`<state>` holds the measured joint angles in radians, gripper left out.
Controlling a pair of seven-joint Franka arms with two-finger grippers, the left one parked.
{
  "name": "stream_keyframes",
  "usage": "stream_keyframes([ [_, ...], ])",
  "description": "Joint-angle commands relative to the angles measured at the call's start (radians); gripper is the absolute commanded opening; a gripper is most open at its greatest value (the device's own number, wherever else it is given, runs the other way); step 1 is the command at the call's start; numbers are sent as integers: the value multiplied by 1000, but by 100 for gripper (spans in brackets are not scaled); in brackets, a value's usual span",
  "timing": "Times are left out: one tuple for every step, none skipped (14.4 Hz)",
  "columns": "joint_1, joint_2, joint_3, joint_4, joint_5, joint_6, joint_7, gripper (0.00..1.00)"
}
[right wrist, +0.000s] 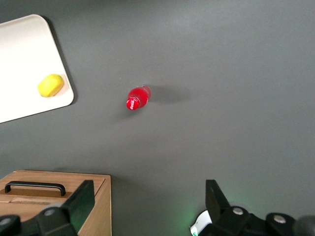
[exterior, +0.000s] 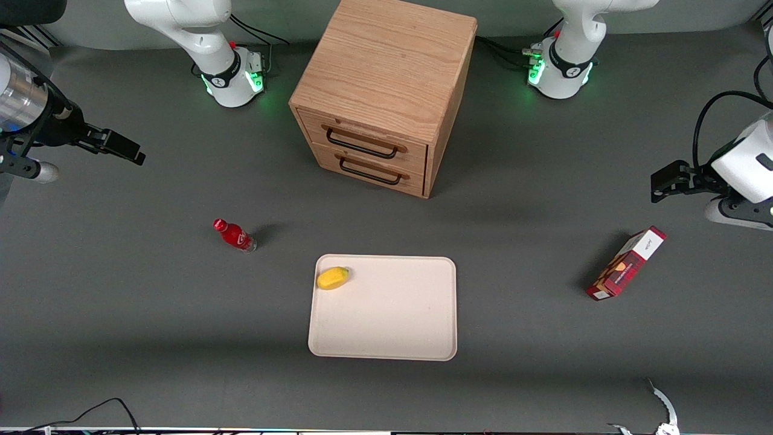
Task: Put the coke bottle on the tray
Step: 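Move the right gripper down to the red Coca-Cola bottle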
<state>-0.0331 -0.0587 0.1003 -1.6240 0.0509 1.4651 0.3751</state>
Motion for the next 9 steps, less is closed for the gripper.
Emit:
stream_keyframes([
  [4,30,-4,58,-3,-46,-1,100],
  [7,31,-2,64,-3,-51,-7,100],
  [7,31,-2,64,-3,-52,-10,100],
  [10,33,-1,59,-3,-58,-12,100],
  [13,34,8,52,-2,-68,-12,100],
  [15,36,18,39,-2,-68,-13,100],
  [16,34,28,0,-2,-51,-18,100],
  [16,25,50,-55,-2,-2,-19,100],
  [15,22,71,-113,-3,59,-18,100],
])
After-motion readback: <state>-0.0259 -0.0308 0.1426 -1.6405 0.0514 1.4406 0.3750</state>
